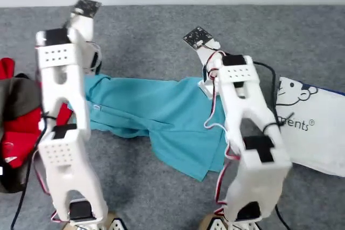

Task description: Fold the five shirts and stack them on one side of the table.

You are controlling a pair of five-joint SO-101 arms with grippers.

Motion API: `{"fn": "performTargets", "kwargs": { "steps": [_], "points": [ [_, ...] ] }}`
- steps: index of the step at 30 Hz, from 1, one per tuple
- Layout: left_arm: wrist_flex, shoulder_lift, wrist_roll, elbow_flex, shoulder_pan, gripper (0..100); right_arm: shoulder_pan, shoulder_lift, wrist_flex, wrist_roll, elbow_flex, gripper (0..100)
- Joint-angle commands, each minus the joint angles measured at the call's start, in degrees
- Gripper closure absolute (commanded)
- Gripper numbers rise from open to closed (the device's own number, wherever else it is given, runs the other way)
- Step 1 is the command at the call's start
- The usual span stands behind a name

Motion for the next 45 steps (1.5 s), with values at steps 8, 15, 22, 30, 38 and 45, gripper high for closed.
{"fn": "performTargets", "kwargs": {
  "steps": [8, 15, 22, 30, 38, 45],
  "points": [
    [-4.0, 18.7, 3.0, -15.0, 0.1, 90, 1.2, 13.9, 3.8, -0.5, -16.5, 99.0],
    [4.0, 25.8, 2.7, -30.6, -6.4, 93, 6.7, 17.0, 9.8, -0.5, -21.8, 99.0],
    [9.8, 26.4, 1.4, -38.5, -9.4, 96, 8.9, 16.9, 12.2, -0.4, -21.9, 99.0],
    [9.2, 17.2, 1.3, -38.2, -6.4, 96, 6.1, 11.6, 13.1, -0.4, -22.1, 99.0],
    [1.3, 23.7, 3.6, -38.1, -0.4, 95, 2.6, 8.4, 13.1, -0.4, -22.0, 99.0],
    [4.6, 31.3, 3.7, -38.5, -1.3, 90, 3.1, 9.0, 13.1, -0.4, -21.8, 99.0]
  ]
}}
